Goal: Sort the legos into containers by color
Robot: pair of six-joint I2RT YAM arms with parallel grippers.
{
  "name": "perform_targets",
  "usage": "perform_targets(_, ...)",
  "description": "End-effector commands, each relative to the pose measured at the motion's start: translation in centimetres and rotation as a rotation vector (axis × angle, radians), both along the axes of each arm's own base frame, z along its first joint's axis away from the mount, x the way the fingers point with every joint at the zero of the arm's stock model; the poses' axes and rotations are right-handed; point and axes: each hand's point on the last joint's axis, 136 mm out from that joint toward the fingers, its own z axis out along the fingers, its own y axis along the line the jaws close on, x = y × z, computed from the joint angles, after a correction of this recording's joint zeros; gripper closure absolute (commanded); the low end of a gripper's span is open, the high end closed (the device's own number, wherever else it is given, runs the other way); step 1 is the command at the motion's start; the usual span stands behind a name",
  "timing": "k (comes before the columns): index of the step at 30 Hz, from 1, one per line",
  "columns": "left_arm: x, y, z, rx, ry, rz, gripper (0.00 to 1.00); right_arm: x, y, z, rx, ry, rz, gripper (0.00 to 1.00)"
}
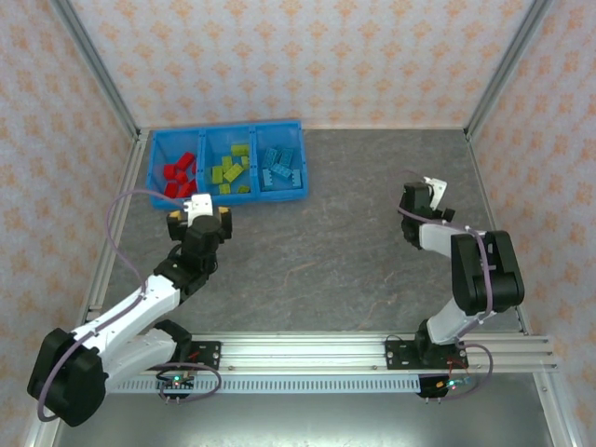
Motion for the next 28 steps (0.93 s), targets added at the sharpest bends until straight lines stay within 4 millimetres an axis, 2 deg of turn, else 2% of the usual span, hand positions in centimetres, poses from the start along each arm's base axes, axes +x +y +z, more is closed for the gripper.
perform_targets(1,0.7,3.3,-0.6,-0.013,-0.08,0.088,0.0,-0.5,1.6,2.6,0.023,-0.226,0.129,0.0)
perform_targets(3,1.5,5.2,-2.8,-0.09,-0.063,0.108,0.0,-0.8,0.9,2.1,0.064,-0.32,0.134,0.01)
perform_targets(5,2.6,6.3,-4.1,-0.142,-0.088,0.092,0.0,-1.0,1.1,1.6,0.074,-0.241,0.142,0.01)
perform_targets(7,4.1,7.2,-4.7,-0.146,-0.086,0.096,0.0,-0.9,1.2,1.9,0.055,-0.291,0.146,0.01)
perform_targets(8,5.0,7.0,-4.9,-0.139,-0.079,0.069,0.0,-1.0,1.2,1.8,0.049,-0.266,0.135,0.01)
perform_targets(11,7.3,4.6,-7.7,-0.139,-0.039,-0.086,0.0,-0.9,1.3,1.7,0.058,-0.256,0.147,0.01)
perform_targets(18,7.0,5.1,-7.9,-0.089,0.009,0.002,0.0,-0.9,1.3,1.8,0.059,-0.26,0.146,0.01)
perform_targets(28,7.1,5.2,-7.8,-0.093,0.007,-0.002,0.0,-0.7,1.9,1.7,0.063,-0.25,0.184,0.01)
